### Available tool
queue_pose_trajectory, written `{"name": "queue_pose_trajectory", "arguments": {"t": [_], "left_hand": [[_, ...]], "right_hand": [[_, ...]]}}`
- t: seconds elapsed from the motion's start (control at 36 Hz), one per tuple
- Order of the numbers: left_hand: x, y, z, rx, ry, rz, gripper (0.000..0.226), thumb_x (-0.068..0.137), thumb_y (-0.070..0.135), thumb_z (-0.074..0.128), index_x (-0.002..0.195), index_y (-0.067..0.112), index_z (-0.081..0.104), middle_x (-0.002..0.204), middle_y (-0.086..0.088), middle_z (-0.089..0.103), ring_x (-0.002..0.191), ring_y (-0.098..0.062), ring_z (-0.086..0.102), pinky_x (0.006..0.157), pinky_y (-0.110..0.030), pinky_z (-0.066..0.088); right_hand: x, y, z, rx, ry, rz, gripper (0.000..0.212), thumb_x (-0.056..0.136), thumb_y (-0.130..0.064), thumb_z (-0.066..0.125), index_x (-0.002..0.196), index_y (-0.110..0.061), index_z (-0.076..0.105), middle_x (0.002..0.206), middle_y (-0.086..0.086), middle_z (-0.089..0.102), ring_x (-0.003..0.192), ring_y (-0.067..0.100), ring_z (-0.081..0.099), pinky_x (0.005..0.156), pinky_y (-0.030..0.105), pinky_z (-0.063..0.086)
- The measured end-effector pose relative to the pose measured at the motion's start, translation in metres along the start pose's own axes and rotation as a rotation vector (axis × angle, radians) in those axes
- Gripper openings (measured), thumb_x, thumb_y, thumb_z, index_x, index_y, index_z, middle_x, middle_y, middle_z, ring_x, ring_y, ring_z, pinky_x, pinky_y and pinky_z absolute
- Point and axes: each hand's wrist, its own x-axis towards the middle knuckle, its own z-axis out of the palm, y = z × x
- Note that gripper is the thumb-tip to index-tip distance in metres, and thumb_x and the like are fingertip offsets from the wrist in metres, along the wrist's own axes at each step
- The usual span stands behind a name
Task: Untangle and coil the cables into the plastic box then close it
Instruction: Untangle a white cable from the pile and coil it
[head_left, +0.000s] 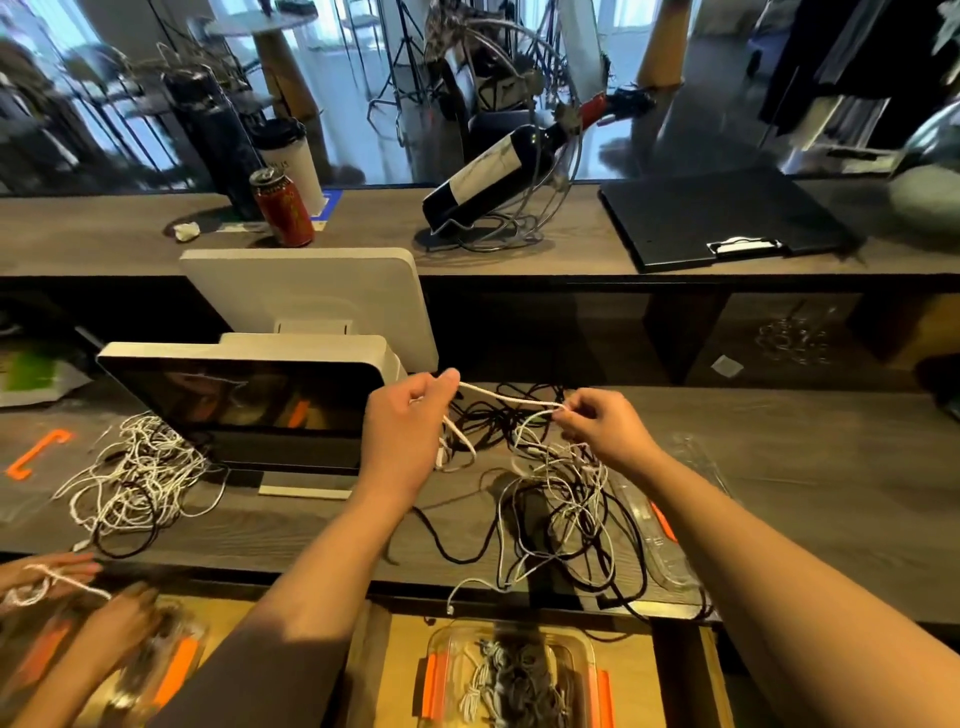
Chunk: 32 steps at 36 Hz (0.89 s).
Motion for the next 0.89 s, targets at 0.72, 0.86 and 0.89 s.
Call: {"name": "queue_pose_trajectory", "arguments": {"t": [0.72, 0.86, 0.89], "left_hand": [[0.0, -0.027, -0.004, 0.253, 0.077, -0.098, 0.028, 0.083, 0.017, 0.067, 0.062, 0.012, 0.05, 0.058, -0.004, 0.048, 0.058, -0.016, 0.043, 0.057, -0.036, 0.037], [-0.004, -0.009, 0.014, 0.246, -0.095, -0.013, 0.037, 0.093, 0.032, 0.066, 0.063, 0.019, 0.049, 0.06, 0.004, 0.048, 0.059, -0.012, 0.046, 0.06, -0.031, 0.036], [-0.004, -0.005, 0.017, 0.233, -0.097, 0.002, 0.038, 0.094, 0.034, 0.066, 0.063, 0.019, 0.049, 0.059, 0.004, 0.047, 0.057, -0.009, 0.045, 0.058, -0.028, 0.035]], "right_hand": [[-0.004, -0.001, -0.006, -0.147, -0.234, 0.005, 0.007, 0.095, -0.014, 0.063, 0.095, -0.018, 0.069, 0.099, -0.001, 0.069, 0.097, 0.015, 0.066, 0.078, 0.021, 0.052], [-0.023, -0.032, 0.006, 0.037, -0.285, -0.14, 0.041, 0.088, -0.01, 0.071, 0.126, -0.022, 0.059, 0.115, -0.01, 0.061, 0.108, 0.001, 0.058, 0.09, 0.011, 0.048], [-0.026, -0.038, 0.01, 0.037, -0.355, -0.178, 0.053, 0.086, -0.009, 0.073, 0.134, -0.022, 0.054, 0.124, -0.011, 0.058, 0.115, -0.001, 0.054, 0.097, 0.012, 0.045]]}}
